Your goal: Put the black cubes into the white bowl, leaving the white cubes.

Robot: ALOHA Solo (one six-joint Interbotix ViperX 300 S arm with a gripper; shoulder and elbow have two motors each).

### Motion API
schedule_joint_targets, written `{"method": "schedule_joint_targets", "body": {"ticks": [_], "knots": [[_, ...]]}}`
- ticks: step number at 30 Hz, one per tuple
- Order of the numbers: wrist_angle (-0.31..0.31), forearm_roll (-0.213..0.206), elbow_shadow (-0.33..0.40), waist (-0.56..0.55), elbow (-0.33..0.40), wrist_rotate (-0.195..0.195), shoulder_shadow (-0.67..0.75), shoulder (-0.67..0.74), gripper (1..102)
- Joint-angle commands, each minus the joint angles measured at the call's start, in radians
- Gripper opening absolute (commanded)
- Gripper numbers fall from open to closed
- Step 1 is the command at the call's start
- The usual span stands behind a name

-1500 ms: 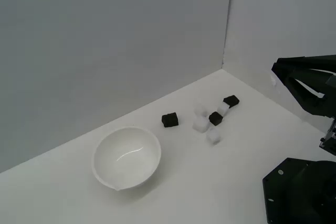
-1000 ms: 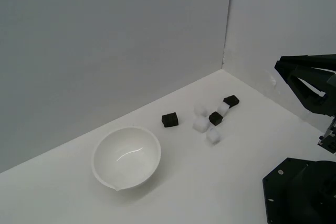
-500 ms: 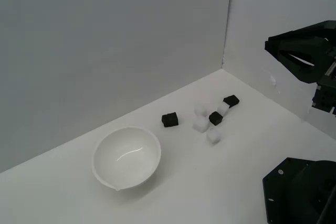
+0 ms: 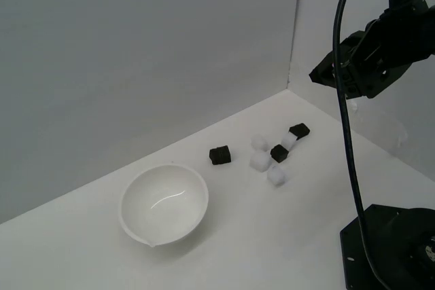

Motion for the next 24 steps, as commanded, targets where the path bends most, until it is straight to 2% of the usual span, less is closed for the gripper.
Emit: {"method": "schedule_joint_targets", "body": {"ticks": [1, 6, 10, 24], "knots": [[-0.002, 0.000, -0.025, 0.029, -0.015, 0.009, -0.043, -0.044, 5], [-0.003, 0.021, -0.029, 0.087, -0.021, 0.017, -0.141, -0.143, 5], [-0.003, 0.058, -0.043, 0.135, -0.035, 0.031, -0.207, -0.210, 5], [-0.044, 0.058, -0.137, 0.150, -0.126, 0.041, -0.466, -0.468, 9]]}}
